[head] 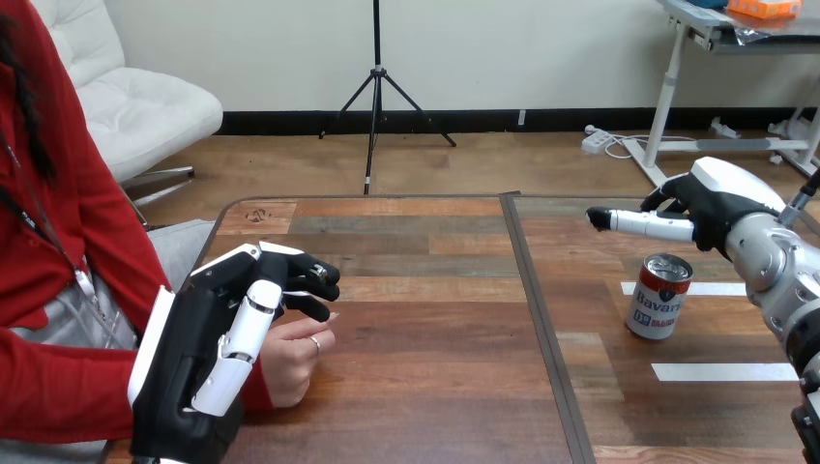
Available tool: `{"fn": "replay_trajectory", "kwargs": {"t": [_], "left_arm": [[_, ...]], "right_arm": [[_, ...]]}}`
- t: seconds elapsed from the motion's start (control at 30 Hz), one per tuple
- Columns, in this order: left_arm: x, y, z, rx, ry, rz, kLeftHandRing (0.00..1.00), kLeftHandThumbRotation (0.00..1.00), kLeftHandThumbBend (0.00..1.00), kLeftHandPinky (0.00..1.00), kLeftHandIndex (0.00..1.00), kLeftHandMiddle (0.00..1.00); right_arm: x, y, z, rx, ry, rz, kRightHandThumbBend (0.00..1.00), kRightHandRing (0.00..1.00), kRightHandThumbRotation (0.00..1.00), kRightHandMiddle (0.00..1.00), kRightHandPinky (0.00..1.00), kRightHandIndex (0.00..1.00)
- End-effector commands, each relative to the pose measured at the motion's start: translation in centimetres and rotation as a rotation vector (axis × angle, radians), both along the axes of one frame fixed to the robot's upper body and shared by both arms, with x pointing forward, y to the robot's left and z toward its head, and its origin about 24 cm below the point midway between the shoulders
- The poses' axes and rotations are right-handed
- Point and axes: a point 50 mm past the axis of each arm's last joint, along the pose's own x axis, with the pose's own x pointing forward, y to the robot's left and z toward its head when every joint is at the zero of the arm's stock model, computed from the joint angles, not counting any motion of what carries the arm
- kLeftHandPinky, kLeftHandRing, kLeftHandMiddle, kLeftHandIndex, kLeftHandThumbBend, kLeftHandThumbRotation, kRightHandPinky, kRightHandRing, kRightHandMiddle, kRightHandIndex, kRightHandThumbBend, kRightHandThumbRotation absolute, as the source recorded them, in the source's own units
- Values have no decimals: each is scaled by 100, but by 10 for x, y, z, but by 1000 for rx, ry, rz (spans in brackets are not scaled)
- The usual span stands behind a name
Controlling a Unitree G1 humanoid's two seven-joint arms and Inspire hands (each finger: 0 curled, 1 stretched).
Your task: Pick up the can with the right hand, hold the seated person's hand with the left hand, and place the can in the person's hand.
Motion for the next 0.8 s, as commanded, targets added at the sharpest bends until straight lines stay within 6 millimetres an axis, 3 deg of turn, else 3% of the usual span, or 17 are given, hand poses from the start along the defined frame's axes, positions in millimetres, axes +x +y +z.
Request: {"fn": "replay_trajectory", "kwargs": {"t": [0.0, 0.47, 0.77], "left_arm": [[7, -1, 7, -5, -47, -4, 56, 71, 32, 48, 49, 57], [6, -1, 8, -2, -48, -7, 56, 71, 30, 48, 49, 57], [6, -1, 8, -4, -48, -7, 56, 71, 29, 48, 49, 57]], "right_arm": [[0, -4, 3, -15, 4, -2, 100, 71, 89, 75, 59, 80], [-7, -7, -9, 1, 44, -8, 100, 78, 84, 81, 70, 81], [-9, -9, -13, 5, 76, -14, 100, 80, 81, 83, 71, 82]]}}
